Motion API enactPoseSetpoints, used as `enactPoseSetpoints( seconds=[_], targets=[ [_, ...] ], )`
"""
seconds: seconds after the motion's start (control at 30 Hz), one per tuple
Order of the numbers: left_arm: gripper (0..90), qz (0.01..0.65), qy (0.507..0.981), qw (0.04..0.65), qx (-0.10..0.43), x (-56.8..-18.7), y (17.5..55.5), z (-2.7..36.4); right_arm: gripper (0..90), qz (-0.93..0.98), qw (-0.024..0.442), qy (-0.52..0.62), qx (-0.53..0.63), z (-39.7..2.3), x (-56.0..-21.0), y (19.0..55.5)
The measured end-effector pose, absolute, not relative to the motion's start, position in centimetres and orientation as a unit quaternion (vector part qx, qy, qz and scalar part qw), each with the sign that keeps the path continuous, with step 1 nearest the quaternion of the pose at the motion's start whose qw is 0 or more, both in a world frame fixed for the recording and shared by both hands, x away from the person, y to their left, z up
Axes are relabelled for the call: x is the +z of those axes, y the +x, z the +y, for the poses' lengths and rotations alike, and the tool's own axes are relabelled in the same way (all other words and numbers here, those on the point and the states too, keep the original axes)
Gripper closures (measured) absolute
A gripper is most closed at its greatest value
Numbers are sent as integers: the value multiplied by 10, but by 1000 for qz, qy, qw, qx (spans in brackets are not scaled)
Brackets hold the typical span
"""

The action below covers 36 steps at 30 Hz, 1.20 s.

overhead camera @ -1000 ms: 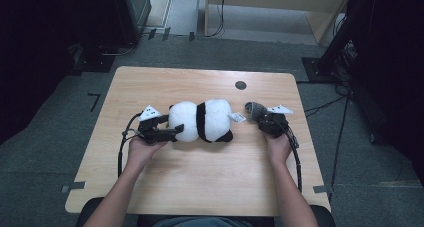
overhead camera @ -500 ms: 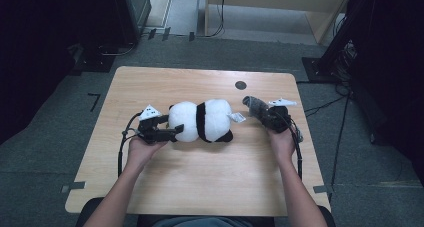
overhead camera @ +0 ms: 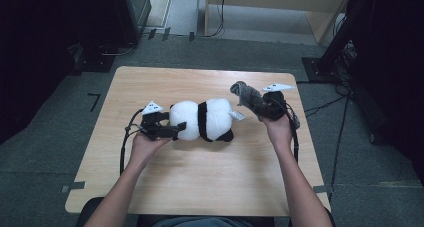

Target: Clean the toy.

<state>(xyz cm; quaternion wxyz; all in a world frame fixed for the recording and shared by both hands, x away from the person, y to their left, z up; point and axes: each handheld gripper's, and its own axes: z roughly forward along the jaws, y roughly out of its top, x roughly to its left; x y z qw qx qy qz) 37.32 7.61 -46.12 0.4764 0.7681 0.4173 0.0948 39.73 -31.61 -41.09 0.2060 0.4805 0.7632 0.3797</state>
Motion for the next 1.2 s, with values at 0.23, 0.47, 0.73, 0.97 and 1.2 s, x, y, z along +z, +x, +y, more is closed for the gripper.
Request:
enactPoseSetpoints(
  seconds=[0.23, 0.47, 0.73, 0.97, 1.2],
  targets=[
    [24, 406, 779, 468, 103, -466, 376, 64, 666, 779, 199, 451, 389, -290, -389, 404],
    [0, 408, 773, 479, 79, -476, 383, 68, 654, 801, 182, 411, 395, -254, -370, 411],
    [113, 404, 771, 485, 83, -481, 377, 68, 645, 827, 159, 372, 390, -206, -366, 423],
    [242, 401, 773, 483, 92, -481, 372, 65, 630, 848, 139, 347, 376, -171, -378, 432],
    [374, 406, 774, 476, 100, -478, 369, 63, 550, 865, 123, 336, 351, -151, -395, 436]
  ],
)
